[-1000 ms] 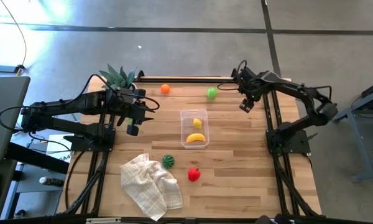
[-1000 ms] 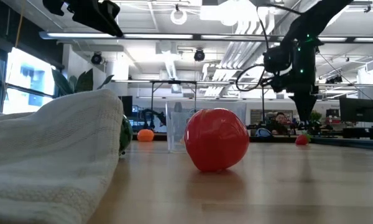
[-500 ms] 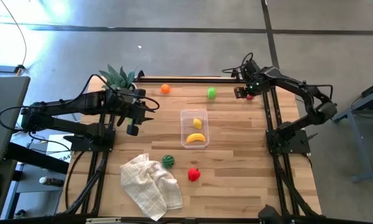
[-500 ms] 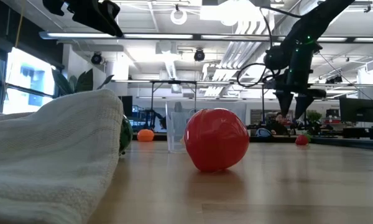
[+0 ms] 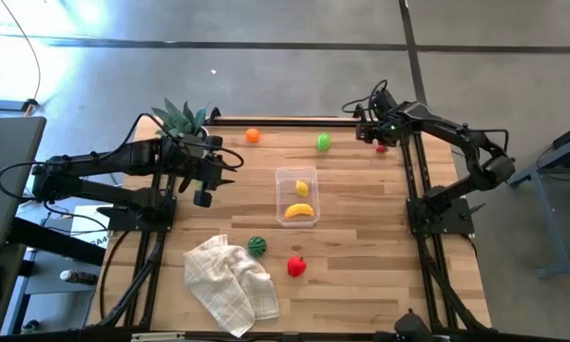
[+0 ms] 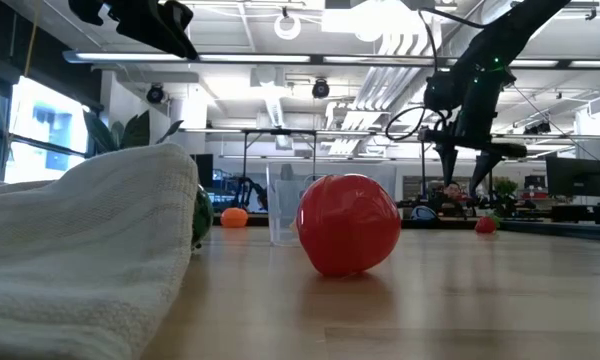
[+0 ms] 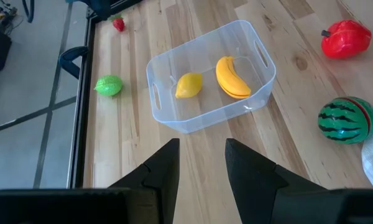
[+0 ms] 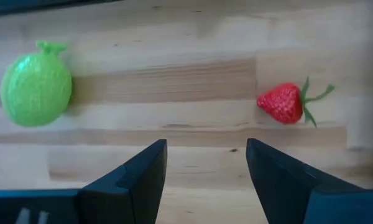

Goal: Pick and placing Produce into tupperware
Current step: Put the red strawberry into the transparent bin

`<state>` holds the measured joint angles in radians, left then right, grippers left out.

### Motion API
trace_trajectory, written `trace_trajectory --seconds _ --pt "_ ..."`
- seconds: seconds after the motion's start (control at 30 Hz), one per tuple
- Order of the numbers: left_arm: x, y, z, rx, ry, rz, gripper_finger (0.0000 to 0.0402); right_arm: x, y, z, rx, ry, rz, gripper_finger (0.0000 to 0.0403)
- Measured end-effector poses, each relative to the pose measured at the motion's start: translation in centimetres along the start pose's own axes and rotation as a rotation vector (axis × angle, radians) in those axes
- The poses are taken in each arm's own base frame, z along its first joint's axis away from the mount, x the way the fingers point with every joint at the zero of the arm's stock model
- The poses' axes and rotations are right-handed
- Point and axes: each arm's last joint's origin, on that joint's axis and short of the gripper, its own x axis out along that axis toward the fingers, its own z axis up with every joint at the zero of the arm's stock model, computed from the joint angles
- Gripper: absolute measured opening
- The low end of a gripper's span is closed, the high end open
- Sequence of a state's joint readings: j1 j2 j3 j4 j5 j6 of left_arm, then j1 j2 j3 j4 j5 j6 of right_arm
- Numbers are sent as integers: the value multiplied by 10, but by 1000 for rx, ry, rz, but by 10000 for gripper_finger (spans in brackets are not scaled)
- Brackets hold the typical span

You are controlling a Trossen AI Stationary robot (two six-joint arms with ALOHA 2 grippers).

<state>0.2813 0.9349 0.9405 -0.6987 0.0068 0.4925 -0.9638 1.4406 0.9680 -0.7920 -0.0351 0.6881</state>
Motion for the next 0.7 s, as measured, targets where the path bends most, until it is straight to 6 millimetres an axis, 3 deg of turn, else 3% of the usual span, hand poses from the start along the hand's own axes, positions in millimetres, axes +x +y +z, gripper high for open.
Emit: trace_trajectory --seconds 0.27,0.7 --pt "0 0 0 0 0 0 117 0 -1 0 173 -5 -12 210" --pt "0 0 0 0 0 0 117 0 -7 0 252 -110 -170 210"
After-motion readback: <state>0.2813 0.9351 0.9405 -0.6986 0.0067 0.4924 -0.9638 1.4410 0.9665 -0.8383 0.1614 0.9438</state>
